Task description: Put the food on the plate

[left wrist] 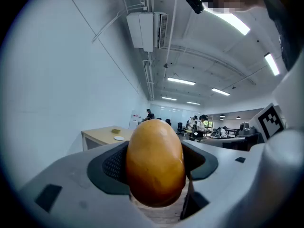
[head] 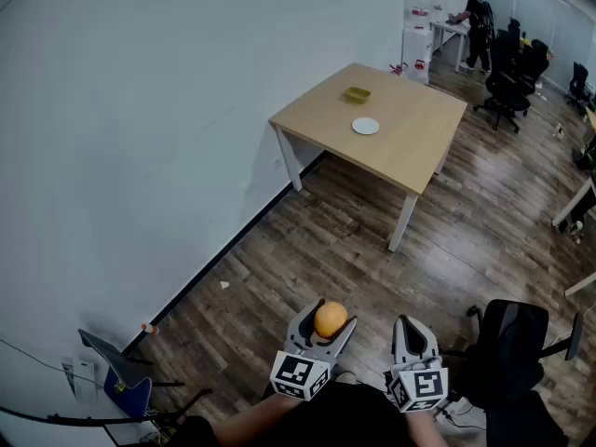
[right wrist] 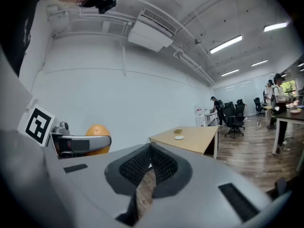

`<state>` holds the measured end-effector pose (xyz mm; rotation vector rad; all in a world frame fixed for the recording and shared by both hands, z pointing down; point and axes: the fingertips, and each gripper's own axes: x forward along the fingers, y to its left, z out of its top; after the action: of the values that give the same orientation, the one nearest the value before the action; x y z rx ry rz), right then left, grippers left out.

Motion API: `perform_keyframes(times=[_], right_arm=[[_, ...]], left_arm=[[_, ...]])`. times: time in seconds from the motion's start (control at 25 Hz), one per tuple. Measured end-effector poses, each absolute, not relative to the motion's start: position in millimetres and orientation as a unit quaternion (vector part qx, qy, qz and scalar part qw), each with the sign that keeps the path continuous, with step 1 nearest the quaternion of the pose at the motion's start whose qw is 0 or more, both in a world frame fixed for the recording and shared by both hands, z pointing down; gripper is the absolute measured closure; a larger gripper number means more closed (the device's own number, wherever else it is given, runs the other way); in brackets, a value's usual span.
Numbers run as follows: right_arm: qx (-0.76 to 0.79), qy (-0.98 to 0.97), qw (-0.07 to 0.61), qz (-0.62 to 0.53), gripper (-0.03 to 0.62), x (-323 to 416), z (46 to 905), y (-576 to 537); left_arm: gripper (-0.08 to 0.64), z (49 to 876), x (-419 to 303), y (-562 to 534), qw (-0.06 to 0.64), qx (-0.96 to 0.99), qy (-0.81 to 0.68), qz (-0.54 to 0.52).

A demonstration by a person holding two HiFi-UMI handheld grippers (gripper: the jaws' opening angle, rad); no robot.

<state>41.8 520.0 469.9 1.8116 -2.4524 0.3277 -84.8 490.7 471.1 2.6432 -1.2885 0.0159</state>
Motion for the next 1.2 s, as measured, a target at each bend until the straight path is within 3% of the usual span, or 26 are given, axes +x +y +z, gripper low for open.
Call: perform_keyframes(times=[0.4, 0.64, 1.2], right_arm=[[0.586, -0.797, 0.008, 0.146, 0.532, 66.8, 487.1, 493.4], [0.596, -0.787, 0.031, 0.156, 0.532, 74.4, 503.4, 456.4], [0.611, -0.774, 0.079, 0.145, 0.532, 51.4, 494.1, 257.3]], left_arm=[[0.252, 480.8, -107.6, 451.1, 0.103, 0.877, -0.469, 0.018], [0.251, 494.8, -110.5, 400.3, 0.118, 0.874, -0.471, 0.01], [0.251, 506.8, -136.1, 213.5, 0.159, 0.875, -0.458, -0.003]])
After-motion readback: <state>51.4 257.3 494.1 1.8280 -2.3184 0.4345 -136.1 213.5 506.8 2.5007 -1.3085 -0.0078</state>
